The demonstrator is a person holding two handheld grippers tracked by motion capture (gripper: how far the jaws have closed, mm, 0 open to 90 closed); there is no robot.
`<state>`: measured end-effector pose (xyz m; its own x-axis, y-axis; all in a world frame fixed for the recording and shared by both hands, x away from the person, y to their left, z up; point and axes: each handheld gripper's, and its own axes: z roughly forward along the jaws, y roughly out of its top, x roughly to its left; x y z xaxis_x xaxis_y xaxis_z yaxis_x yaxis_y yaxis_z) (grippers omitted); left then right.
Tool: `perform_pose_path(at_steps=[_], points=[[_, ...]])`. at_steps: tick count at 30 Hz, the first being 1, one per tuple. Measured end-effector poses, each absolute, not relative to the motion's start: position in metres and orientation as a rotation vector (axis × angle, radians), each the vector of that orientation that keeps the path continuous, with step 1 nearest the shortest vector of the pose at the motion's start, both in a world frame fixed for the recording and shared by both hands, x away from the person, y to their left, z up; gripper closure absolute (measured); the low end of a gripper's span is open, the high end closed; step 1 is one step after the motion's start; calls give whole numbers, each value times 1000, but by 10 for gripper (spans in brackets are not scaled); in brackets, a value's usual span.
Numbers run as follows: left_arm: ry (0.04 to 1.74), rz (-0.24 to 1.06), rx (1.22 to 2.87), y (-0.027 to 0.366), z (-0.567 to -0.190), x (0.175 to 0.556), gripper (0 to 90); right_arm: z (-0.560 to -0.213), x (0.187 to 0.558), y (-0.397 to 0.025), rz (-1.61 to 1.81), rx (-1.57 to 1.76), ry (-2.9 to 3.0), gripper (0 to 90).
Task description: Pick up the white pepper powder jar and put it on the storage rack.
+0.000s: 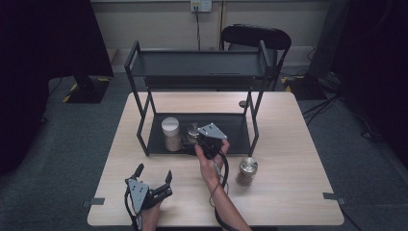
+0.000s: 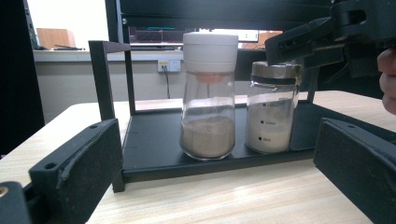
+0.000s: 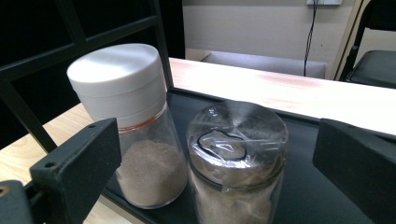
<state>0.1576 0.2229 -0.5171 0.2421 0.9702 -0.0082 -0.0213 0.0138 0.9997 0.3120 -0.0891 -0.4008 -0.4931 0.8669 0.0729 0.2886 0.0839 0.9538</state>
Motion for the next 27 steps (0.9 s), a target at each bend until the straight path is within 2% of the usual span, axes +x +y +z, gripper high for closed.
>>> perform_pose_path(at_steps=[27], points=[[1015, 1032, 1290, 223, -517, 157, 7, -390, 290, -101, 1487, 1058, 1792, 6]])
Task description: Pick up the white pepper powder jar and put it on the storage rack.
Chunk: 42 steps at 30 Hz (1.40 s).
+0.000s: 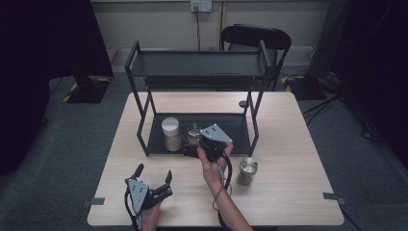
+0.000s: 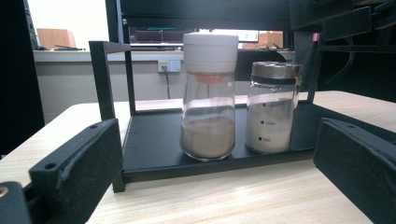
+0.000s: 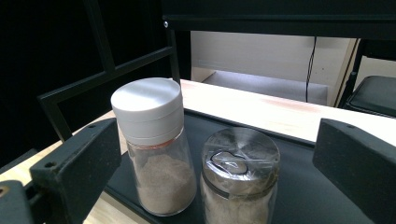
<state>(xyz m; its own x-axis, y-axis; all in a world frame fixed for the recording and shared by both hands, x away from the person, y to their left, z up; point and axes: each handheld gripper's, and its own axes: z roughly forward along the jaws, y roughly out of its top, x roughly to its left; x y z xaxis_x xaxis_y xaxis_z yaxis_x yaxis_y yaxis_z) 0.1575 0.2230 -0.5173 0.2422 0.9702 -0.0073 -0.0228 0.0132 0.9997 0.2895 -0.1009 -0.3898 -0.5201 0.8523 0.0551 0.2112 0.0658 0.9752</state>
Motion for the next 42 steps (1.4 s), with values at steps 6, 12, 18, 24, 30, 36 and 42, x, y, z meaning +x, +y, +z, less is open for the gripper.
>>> perform_pose_path(at_steps=[6, 12, 18, 24, 30, 36, 42], points=[[1016, 1032, 1290, 223, -517, 158, 7, -389, 284, -104, 1502, 1047, 1784, 6], [1016, 1032, 1290, 223, -517, 158, 7, -387, 278, -107, 1512, 1024, 1778, 6], [1017, 1032, 1290, 223, -517, 158, 7, -385, 272, -109, 1518, 1008, 1771, 6], [1017, 1032, 1291, 223, -517, 158, 7, -385, 268, -112, 1522, 994, 1761, 6], [1018, 1031, 1290, 223, -517, 158, 7, -382, 260, -116, 1534, 973, 1747, 5], [1017, 1031, 1290, 223, -517, 158, 7, -379, 254, -120, 1542, 965, 1736, 5], [1017, 1031, 1290, 223, -517, 158, 7, -378, 245, -125, 1546, 963, 1719, 5]])
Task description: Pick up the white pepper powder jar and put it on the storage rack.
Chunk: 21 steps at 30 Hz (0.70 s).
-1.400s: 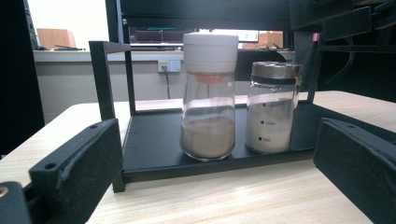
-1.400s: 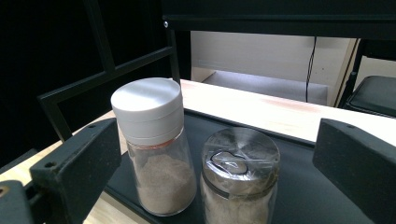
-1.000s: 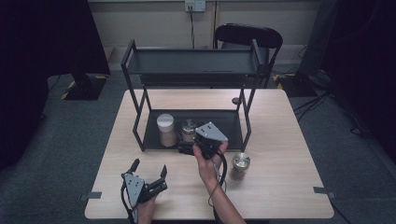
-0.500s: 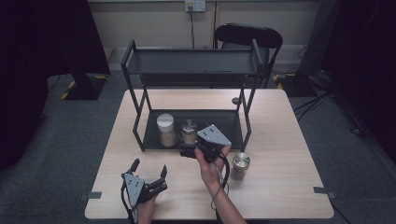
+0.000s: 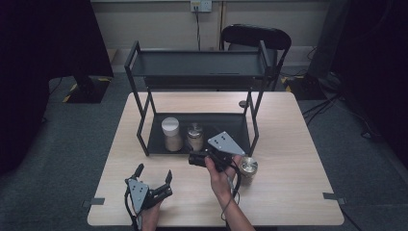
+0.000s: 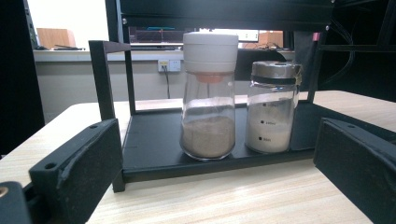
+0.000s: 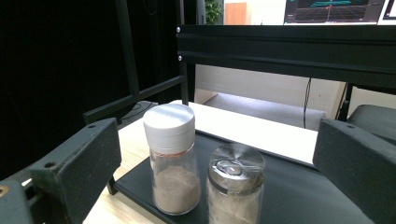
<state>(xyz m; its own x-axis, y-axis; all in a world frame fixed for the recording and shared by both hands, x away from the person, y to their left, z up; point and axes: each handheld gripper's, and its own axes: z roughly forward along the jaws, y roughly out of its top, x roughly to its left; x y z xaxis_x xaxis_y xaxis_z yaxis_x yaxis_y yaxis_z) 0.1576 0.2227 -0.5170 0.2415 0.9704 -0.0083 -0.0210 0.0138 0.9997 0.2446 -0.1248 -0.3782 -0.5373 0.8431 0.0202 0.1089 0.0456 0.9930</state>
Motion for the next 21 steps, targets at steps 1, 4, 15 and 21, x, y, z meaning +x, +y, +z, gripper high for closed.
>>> perform_pose_path(at_steps=[1, 4, 15, 21], points=[[1017, 1031, 1290, 223, -517, 158, 7, -378, 243, -126, 1549, 962, 1717, 5], [1017, 1031, 1290, 223, -517, 158, 7, -379, 239, -129, 1553, 962, 1711, 5], [1017, 1031, 1291, 223, -517, 158, 7, -385, 224, -144, 1560, 977, 1682, 5], [1017, 1032, 1291, 223, -517, 158, 7, -387, 215, -150, 1561, 972, 1661, 5]])
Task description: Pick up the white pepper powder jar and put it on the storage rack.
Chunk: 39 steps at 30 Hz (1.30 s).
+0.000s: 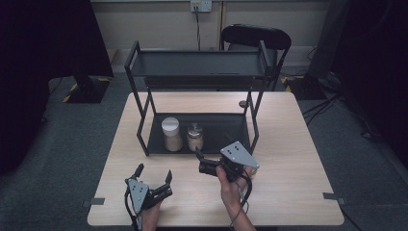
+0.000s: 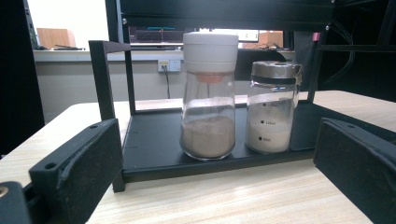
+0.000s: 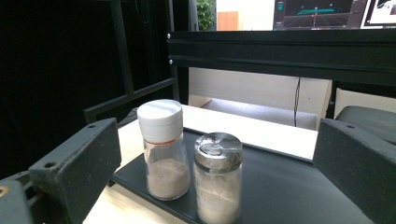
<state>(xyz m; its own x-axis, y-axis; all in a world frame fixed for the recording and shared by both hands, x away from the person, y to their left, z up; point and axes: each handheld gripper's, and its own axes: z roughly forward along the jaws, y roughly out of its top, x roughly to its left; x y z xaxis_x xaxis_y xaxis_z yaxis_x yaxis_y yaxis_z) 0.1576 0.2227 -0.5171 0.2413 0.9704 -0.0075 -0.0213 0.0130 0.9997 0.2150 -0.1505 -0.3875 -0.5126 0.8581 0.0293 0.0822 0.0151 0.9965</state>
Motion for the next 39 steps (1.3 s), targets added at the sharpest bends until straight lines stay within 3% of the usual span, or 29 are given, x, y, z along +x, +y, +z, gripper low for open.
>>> perform_pose_path(at_steps=[39], points=[[1019, 1034, 1289, 222, -517, 157, 7, -425, 158, -216, 1534, 1076, 1510, 0]])
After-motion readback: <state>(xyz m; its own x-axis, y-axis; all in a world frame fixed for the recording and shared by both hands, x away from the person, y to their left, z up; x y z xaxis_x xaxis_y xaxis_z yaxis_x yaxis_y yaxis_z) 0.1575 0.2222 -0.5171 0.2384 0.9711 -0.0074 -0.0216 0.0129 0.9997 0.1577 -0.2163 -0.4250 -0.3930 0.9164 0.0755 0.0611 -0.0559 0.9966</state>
